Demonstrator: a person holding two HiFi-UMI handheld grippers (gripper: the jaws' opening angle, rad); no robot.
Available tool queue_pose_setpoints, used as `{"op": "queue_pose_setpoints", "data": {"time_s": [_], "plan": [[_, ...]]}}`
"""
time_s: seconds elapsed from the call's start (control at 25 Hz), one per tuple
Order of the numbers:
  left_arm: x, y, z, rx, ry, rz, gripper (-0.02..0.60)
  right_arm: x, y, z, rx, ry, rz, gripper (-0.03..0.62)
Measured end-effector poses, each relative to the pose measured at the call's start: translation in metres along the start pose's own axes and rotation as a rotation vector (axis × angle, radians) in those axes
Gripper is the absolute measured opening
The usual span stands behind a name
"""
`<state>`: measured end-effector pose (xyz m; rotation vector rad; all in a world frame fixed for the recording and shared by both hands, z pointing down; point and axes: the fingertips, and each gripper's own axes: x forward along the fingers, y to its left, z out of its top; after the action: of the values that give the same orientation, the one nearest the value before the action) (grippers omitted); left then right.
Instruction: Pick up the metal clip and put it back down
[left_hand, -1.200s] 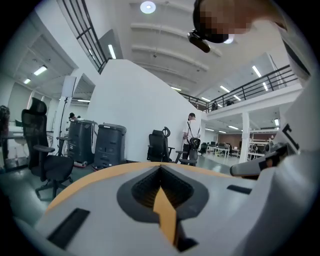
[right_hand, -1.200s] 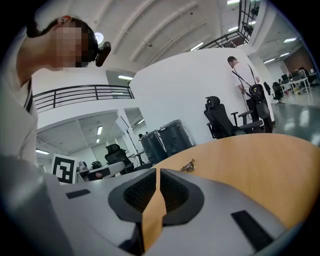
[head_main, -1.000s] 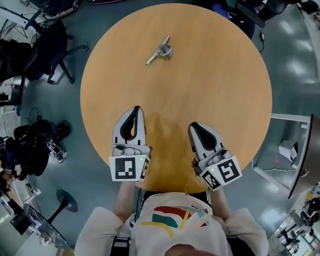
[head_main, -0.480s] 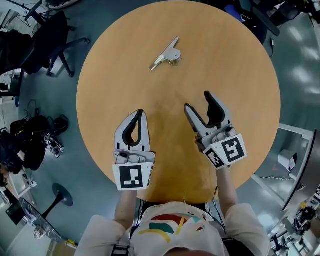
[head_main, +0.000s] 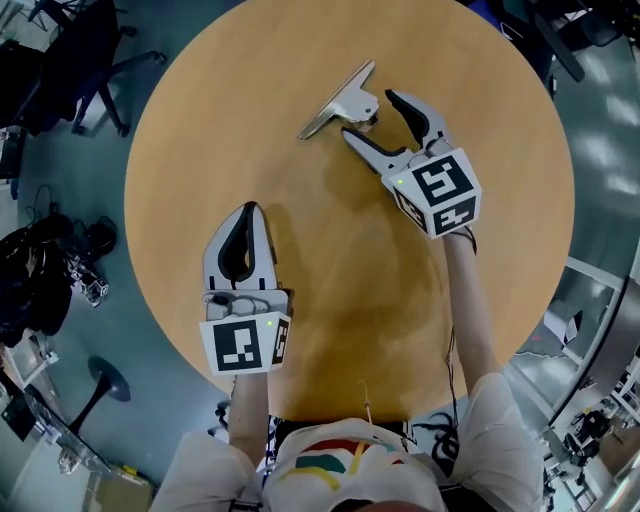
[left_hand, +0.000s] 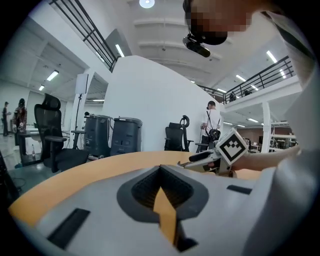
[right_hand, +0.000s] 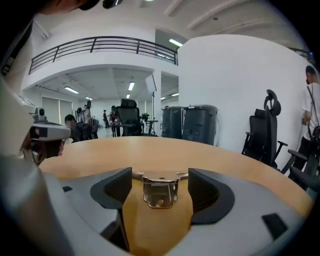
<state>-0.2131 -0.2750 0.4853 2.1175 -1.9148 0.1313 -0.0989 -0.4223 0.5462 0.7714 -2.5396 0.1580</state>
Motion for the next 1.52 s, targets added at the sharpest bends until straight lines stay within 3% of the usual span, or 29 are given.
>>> {"op": "queue_pose_setpoints", "data": {"time_s": [0.28,0.4,0.52,0.76,1.04,1.36,1.52], "plan": [[0.019,-0.002,-0.02,-0.06,-0.014,-0.026,0.044,0.032,-0.012,-0.026,0.033,0.169,0.022,0.33],[0.02,-0.007,-0.026,-0.045,-0.018,-0.023,0.044,0.034,-0.013,-0.031,0.044,0.207,0.029,0.33],[0.021,-0.007,-0.032,-0.081,-0.002,-0.036,0.044,0.038,-0.01,-0.034,0.017,0.239,0.023,0.33],[0.021,-0.013,-0.038,-0.027,0.014,-0.033,0.044,0.04,-0.004,-0.036,0.008,0.273,0.053,0.306],[0.01,-0.018,-0.026,-0.053,0.005,-0.032,0.044,0.031,-0.005,-0.032,0.001,0.252,0.009,0.293],[-0.041,-0.002,0.045,-0.018,-0.102,-0.015,0.044,-0.021,0.038,0.05,-0.024,0.128,-0.049,0.293],[-0.088,-0.012,0.075,-0.004,-0.105,-0.029,0.044,-0.079,0.08,0.102,-0.049,0.038,-0.069,0.293]]}}
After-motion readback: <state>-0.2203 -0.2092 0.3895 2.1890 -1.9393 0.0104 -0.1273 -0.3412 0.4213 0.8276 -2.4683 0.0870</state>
